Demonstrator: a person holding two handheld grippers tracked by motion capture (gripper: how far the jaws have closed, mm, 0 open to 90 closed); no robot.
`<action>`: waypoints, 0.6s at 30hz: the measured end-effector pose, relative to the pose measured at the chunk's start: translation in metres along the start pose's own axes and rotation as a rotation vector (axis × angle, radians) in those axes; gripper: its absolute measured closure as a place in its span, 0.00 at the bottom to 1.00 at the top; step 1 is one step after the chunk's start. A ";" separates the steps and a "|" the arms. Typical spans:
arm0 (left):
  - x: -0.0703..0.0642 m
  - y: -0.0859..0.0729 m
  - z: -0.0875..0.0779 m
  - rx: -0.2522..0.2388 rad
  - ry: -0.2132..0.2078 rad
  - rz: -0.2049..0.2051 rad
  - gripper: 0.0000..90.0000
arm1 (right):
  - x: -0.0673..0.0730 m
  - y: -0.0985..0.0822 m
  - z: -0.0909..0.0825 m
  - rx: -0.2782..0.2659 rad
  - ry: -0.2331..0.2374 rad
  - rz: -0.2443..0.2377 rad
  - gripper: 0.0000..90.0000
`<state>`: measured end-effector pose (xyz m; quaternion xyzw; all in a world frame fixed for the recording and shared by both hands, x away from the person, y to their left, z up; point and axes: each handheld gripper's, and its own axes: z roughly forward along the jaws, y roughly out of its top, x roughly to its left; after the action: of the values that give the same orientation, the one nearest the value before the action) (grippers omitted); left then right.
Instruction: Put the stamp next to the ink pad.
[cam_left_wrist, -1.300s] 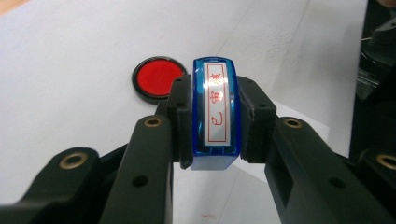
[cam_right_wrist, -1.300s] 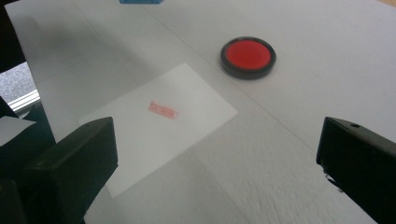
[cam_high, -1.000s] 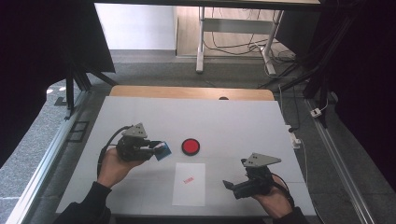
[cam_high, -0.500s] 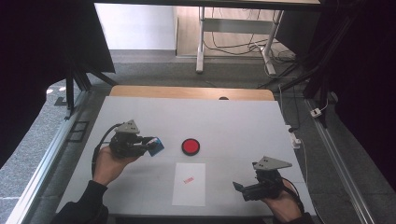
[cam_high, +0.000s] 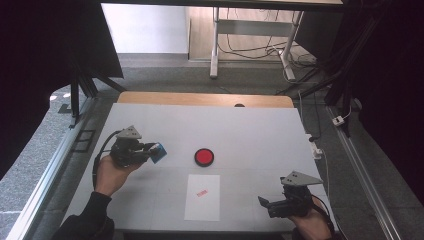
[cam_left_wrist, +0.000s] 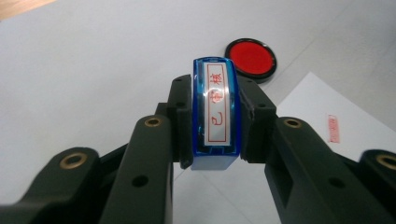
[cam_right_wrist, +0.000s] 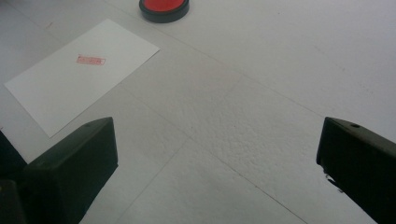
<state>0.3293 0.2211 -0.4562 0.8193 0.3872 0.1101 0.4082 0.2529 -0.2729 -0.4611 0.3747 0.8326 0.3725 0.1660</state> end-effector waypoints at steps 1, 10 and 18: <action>0.002 -0.001 0.000 0.000 0.008 -0.006 0.77 | 0.000 0.000 -0.001 -0.003 -0.002 0.007 0.00; 0.015 -0.009 0.006 0.027 0.058 -0.047 0.77 | -0.004 -0.003 -0.005 -0.001 -0.008 0.016 0.00; 0.019 -0.013 0.014 0.065 0.083 -0.051 0.77 | -0.004 -0.004 -0.006 0.005 -0.009 0.016 0.00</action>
<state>0.3420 0.2313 -0.4779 0.8167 0.4280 0.1212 0.3676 0.2504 -0.2804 -0.4600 0.3837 0.8297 0.3699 0.1657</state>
